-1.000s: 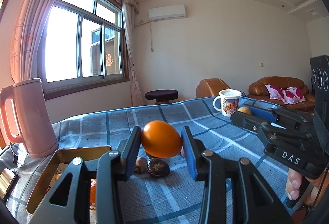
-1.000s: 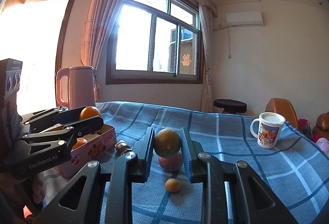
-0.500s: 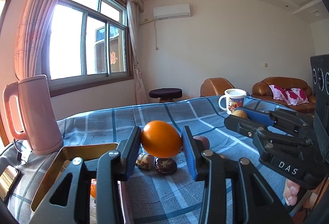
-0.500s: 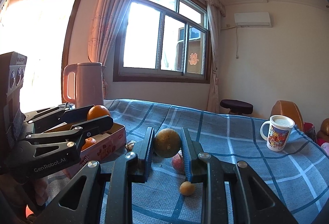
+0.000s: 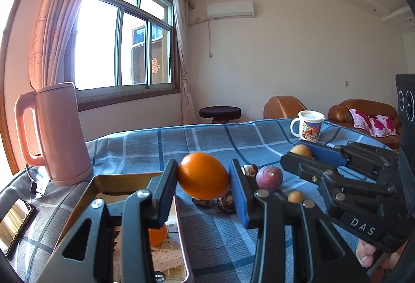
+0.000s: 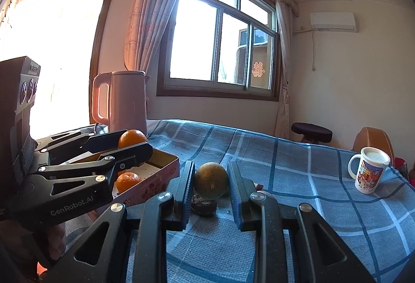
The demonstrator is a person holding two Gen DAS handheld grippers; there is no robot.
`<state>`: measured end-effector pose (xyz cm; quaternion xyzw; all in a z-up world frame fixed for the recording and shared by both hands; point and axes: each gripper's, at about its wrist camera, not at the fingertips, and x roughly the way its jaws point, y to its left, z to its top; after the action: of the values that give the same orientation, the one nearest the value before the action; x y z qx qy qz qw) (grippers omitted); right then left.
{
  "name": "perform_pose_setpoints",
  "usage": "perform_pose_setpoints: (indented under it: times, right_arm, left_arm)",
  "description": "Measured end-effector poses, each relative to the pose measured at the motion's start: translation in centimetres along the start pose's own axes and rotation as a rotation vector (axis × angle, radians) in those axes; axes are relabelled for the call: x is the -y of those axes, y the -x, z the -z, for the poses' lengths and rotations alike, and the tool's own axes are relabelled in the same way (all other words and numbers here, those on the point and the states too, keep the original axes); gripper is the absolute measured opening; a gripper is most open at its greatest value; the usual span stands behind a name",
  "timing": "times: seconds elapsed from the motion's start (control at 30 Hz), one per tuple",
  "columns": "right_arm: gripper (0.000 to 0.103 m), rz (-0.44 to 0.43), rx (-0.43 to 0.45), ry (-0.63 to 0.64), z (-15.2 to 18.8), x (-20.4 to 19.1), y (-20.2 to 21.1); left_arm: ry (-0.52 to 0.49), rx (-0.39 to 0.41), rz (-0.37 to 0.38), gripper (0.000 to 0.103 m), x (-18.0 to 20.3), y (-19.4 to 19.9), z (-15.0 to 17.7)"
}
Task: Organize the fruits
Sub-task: 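Move the left tool's orange over the tin while the right tool brings its round fruit over it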
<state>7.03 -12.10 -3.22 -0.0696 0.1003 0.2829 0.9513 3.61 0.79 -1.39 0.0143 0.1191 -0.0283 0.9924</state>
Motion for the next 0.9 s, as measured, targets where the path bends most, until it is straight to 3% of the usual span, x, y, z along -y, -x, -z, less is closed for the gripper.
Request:
perform_pose_setpoints:
  times: [0.9]
  right_arm:
    - [0.027,-0.115,-0.028,0.083,-2.3,-5.1,-2.9]
  left_arm:
    - [0.052,-0.133,-0.106,0.042,-5.4,-1.5,0.8]
